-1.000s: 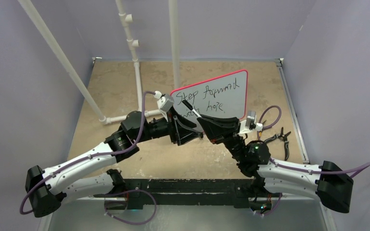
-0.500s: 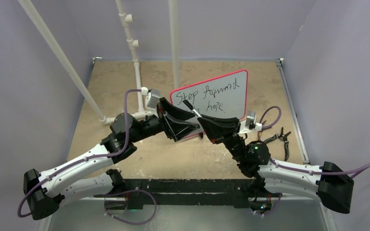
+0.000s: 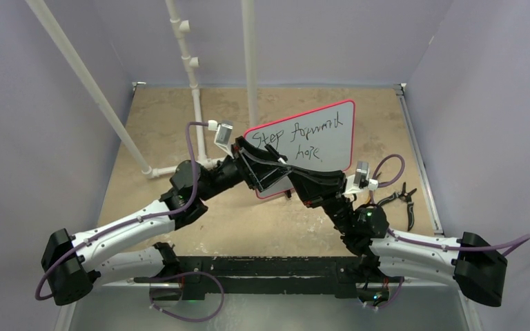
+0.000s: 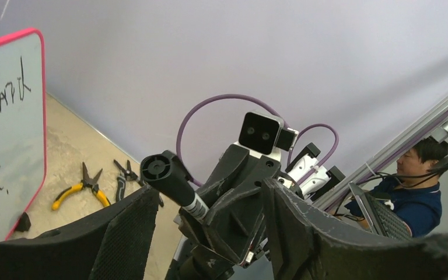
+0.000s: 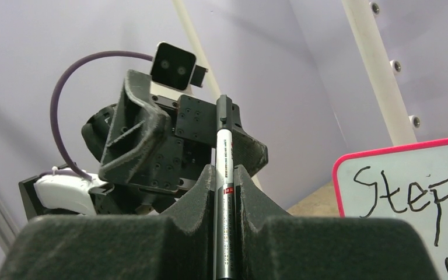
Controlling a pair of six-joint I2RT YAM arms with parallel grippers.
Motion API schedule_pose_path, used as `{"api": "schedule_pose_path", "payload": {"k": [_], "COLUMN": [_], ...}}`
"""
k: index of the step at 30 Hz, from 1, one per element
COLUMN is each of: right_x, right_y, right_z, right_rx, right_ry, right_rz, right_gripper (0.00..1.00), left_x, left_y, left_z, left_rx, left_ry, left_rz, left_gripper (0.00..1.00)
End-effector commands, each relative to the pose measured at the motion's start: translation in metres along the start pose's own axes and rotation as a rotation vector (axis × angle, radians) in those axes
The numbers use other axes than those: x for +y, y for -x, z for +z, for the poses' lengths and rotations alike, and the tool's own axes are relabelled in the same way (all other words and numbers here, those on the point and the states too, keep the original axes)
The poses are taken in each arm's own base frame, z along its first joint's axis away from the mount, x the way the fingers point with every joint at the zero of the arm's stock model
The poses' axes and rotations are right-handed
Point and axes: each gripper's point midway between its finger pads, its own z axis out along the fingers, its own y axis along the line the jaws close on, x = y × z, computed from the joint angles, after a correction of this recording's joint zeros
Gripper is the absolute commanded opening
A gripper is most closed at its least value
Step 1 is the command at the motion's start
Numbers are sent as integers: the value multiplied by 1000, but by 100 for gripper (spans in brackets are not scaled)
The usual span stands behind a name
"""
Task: Write a sentence on the whiteboard
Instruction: Pass from the right arm to the left, then put down the whiteboard marker at the center of the board.
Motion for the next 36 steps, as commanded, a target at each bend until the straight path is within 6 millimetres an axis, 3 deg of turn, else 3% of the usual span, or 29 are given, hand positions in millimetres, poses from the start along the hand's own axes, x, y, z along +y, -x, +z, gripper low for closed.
{"api": "schedule_pose_path", "payload": {"k": [1, 10, 12, 14, 20, 23, 24, 25, 28, 31, 36], "right_x": [10, 7, 6, 3, -10, -25, -35, -43, -67, -96, -124], "right_y": [9, 6, 3, -1, -2, -9, -18, -18, -11, -1, 25], "right_z": [0, -1, -3, -6, -21, -26, -31, -32, -34, -43, -59], "right_rx": [-31, -21, -5, 17, 57, 126, 180, 200, 249, 269, 233], "right_ry": [45, 34, 35, 24, -45, -122, -173, -219, -354, -526, -666], "right_rz": [-9, -15, -24, -30, -55, -105, -128, -161, -294, -399, -510], "right_gripper": [0, 0, 3, 9, 51, 65, 84, 97, 99, 99, 99], "left_x": [-11, 0, 1, 1, 4, 9, 12, 14, 22, 43, 86], "left_y": [13, 11, 12, 13, 13, 9, 9, 11, 21, 30, 53], "left_z": [4, 6, 7, 9, 13, 16, 16, 14, 10, -1, -39], "left_rx": [-69, -86, -91, -91, -36, 73, 105, 129, 186, 248, 303], "left_ry": [-52, -14, -8, -4, 19, 17, 20, 28, 79, 179, 368], "left_rz": [-49, -78, -77, -74, 29, 98, 116, 138, 220, 286, 344], "left_gripper": [60, 16, 0, 0, 0, 0, 0, 0, 0, 0, 0]}}
